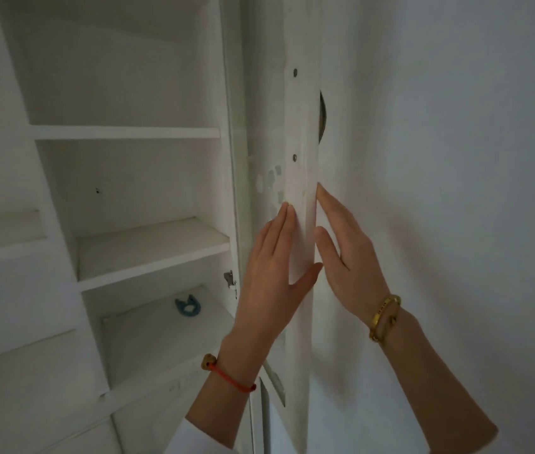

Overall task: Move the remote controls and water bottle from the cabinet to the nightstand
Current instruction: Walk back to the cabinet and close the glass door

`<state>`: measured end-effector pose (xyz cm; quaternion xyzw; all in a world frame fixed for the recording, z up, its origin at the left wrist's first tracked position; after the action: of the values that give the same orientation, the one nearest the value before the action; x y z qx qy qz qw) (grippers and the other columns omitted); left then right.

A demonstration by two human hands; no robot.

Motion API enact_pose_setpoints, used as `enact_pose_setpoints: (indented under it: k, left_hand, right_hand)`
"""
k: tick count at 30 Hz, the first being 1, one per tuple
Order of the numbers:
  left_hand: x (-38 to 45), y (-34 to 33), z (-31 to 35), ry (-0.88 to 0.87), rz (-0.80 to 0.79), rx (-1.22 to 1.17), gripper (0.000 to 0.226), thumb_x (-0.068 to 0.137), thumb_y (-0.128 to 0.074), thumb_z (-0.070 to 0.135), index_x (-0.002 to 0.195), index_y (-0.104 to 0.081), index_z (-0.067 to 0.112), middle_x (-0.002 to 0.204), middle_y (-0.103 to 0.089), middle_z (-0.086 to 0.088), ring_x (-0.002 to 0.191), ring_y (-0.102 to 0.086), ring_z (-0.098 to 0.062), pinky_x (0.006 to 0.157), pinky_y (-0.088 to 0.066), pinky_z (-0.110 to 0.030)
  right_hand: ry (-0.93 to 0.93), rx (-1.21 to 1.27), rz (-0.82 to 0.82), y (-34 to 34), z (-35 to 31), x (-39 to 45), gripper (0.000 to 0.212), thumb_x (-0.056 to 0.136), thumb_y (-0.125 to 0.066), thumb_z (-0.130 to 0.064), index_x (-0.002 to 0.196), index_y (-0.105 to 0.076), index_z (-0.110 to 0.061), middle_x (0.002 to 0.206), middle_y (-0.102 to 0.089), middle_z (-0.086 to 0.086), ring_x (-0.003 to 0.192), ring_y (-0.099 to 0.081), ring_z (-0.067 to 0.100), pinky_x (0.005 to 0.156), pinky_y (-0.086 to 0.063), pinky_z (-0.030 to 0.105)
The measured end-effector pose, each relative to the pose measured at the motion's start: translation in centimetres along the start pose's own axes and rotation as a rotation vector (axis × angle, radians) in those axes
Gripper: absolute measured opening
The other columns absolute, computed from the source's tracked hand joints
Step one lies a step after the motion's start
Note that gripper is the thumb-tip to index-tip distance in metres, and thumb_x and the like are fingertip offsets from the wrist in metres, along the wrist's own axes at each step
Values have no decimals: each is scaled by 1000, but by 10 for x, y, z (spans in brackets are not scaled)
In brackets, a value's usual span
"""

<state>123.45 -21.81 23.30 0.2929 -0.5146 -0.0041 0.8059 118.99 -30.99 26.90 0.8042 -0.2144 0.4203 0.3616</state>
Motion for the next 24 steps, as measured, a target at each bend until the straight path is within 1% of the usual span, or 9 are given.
enact_pose_setpoints:
  k: [3,6,9,13,17,20,24]
  left_hand:
    - [-12,23,-11,14,53,29,83,87,-52,48,154,-22,9,162,-25,-1,148,-25,-16,120,-28,-41]
    - [-23,52,-24,9,133,67,77,88,-61,36,151,-30,5,158,-33,-6,145,-32,-19,118,-32,-42]
    - [-31,77,-41,10,136,103,74,88,-68,25,149,-33,4,156,-37,-7,145,-33,-19,118,-30,-40]
    - [-39,113,-65,59,131,156,73,88,-68,25,150,-34,9,154,-39,1,144,-31,-15,119,-28,-32]
    - [-46,145,-92,87,141,223,70,89,-68,28,149,-36,12,152,-42,5,143,-33,-14,117,-33,-33]
    - [-51,167,-118,108,159,297,67,89,-67,28,147,-39,10,150,-44,3,142,-36,-17,117,-33,-33]
    - [-59,192,-164,192,196,343,62,90,-67,28,144,-43,8,146,-49,-2,139,-41,-18,113,-37,-36]
  right_hand:
    - [87,32,-38,-20,-22,-2,50,100,-34,-15,148,-23,-11,155,-27,-1,143,-22,6,117,-18,21]
    - [163,88,-75,-44,-46,-1,51,99,-35,-12,148,-22,-8,155,-24,-1,144,-19,7,118,-15,19]
    - [221,146,-120,-70,-65,1,52,99,-36,-8,149,-21,-6,157,-21,0,146,-15,8,119,-14,22]
    - [281,229,-176,-107,-87,6,54,98,-35,-5,150,-17,-8,159,-16,0,147,-10,8,120,-14,28]
    - [320,296,-239,-147,-107,12,57,98,-34,-3,150,-13,-9,160,-11,-1,147,-6,9,121,-14,32]
    - [343,295,-268,-177,-119,19,57,99,-33,-7,151,-11,-12,161,-7,-4,147,-2,8,121,-13,36]
    - [392,280,-281,-219,-136,32,56,100,-34,-9,151,-11,-12,161,-5,-4,147,0,7,121,-12,33]
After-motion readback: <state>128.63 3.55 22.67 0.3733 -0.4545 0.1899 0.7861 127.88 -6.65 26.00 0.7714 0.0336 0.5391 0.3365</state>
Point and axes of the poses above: each hand's wrist, its own x-axis towards the middle knuckle, its own y-axis out of the back of the hand, z = x × y, the point moved 10 cm from there along x, towards the middle knuckle
